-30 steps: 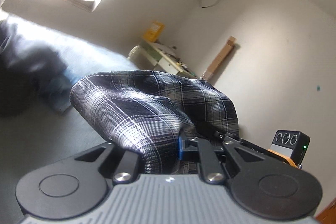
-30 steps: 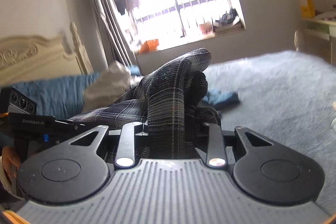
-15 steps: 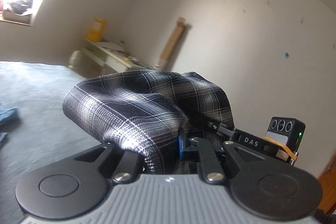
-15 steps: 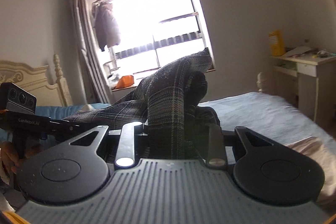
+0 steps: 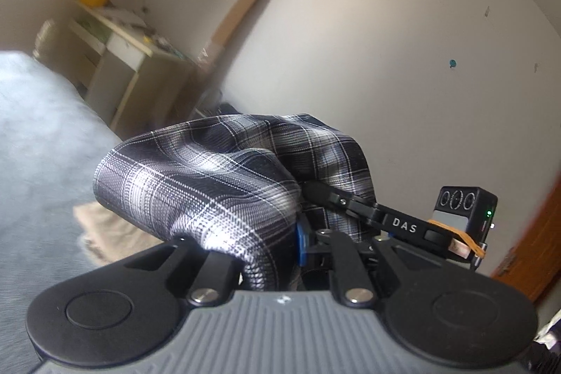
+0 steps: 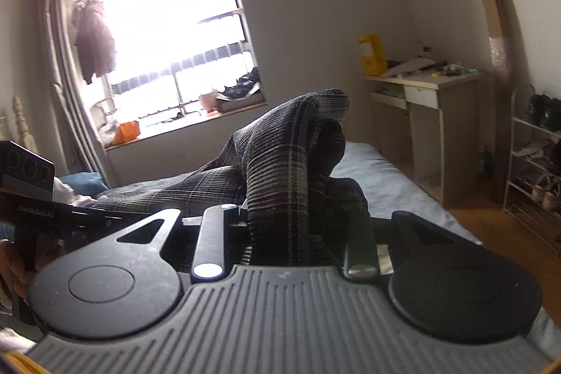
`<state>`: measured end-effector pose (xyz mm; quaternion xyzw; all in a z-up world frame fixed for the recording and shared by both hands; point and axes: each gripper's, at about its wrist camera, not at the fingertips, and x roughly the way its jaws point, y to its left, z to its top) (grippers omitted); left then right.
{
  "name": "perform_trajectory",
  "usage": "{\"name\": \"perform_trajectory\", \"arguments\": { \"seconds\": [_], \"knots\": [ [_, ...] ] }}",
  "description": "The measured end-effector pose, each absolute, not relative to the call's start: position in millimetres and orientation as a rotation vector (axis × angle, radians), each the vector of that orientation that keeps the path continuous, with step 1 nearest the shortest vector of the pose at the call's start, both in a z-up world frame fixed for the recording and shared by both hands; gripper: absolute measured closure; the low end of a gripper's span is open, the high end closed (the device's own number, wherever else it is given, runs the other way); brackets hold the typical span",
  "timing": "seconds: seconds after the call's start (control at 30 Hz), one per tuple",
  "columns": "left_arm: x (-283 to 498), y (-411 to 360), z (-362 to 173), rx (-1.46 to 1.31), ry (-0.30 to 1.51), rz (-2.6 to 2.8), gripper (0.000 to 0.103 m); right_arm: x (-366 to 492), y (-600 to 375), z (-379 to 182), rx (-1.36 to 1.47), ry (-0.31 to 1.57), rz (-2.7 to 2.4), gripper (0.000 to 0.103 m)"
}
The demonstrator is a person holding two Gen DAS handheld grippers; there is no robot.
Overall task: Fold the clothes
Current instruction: 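Lift the folded plaid pants with both grippers and carry them toward the beige clothes stack, then lower the plaid pants onto the beige clothes stack with both grippers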
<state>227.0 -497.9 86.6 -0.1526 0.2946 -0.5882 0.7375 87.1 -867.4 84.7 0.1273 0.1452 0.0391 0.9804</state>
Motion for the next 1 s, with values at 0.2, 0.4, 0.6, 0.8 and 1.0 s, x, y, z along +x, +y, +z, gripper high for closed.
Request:
{"name": "perform_trajectory", "arguments": {
  "seconds": [0.2, 0.4, 0.6, 0.8, 1.0],
  "knots": [
    [280.2, -551.6, 39.3, -0.387, 0.757, -1.317, 0.089, 121.9, -915.8, 53.7, 0.280, 0.380, 0.059, 0.075],
    [330.1, -580.0, -8.5, -0.437, 0.918, -1.250, 0.089, 189.9, -957.2, 12.0, 0.340, 0.529, 0.110, 0.075],
    [362.3, -585.5, -45.9, -0.487, 1.056, -1.173, 0.090, 235.7, -975.7, -45.8, 0.442, 0.711, 0.151, 0.074],
    [395.4, -592.1, -72.7, -0.548, 1.188, -1.088, 0.048, 255.9, -985.5, -75.0, 0.568, 0.819, 0.163, 0.070],
    [419.3, -570.0, -79.4, -0.748, 1.327, -0.940, 0.039, 262.1, -1002.9, -86.5, 0.735, 0.876, 0.146, 0.064]
  ]
}}
